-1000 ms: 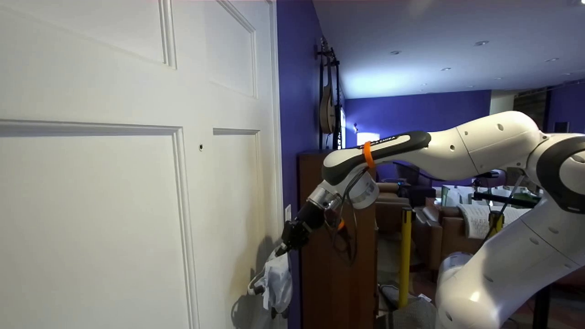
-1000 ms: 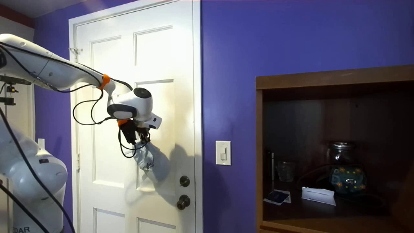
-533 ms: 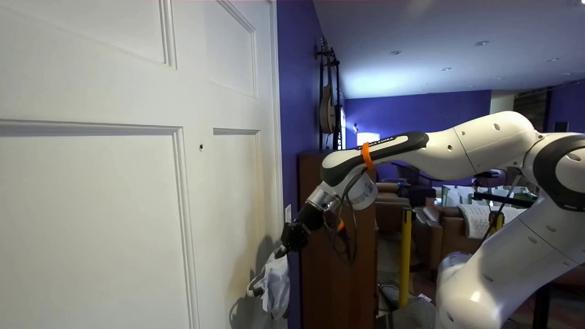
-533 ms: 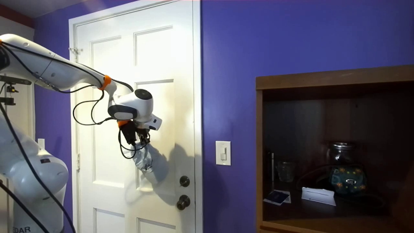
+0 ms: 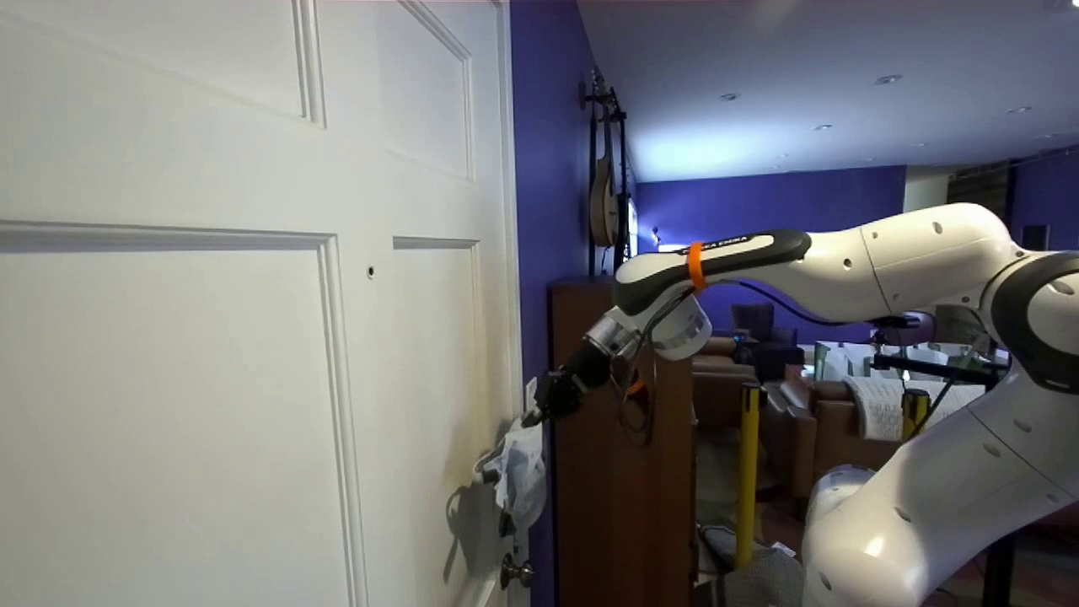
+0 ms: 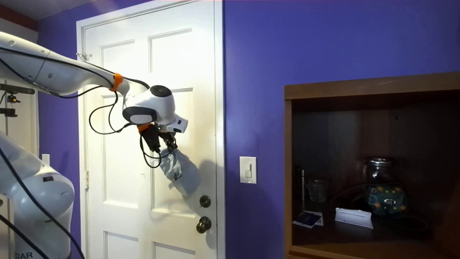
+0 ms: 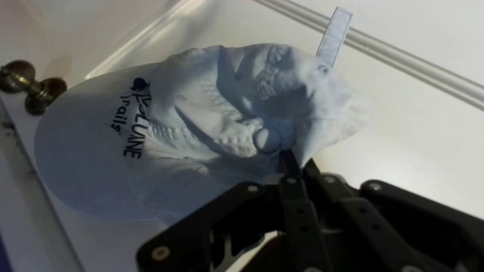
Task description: Remove the white cap from the door and put it on top of the cabinet on the right
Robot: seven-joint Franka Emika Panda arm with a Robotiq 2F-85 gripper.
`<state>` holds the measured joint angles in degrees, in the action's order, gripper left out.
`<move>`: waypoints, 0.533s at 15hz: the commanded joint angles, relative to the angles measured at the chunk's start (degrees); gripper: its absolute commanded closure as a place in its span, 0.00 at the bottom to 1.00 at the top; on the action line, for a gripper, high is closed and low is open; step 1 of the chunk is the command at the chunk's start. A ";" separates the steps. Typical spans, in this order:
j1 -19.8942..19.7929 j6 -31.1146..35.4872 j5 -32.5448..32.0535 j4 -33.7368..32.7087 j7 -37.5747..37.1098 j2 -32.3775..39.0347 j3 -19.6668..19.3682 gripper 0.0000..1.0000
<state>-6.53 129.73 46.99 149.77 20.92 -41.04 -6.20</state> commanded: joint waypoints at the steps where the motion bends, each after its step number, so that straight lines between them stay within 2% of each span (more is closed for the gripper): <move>1: -2.81 -0.11 -6.31 -3.00 -2.27 -3.69 -3.98 0.99; 5: -5.57 1.94 -10.41 -7.01 -4.47 -5.58 -7.94 0.99; 8: -6.17 8.04 -9.70 -9.24 -6.16 -6.87 -9.73 0.99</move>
<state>-12.60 133.30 38.68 142.48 18.57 -46.24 -14.69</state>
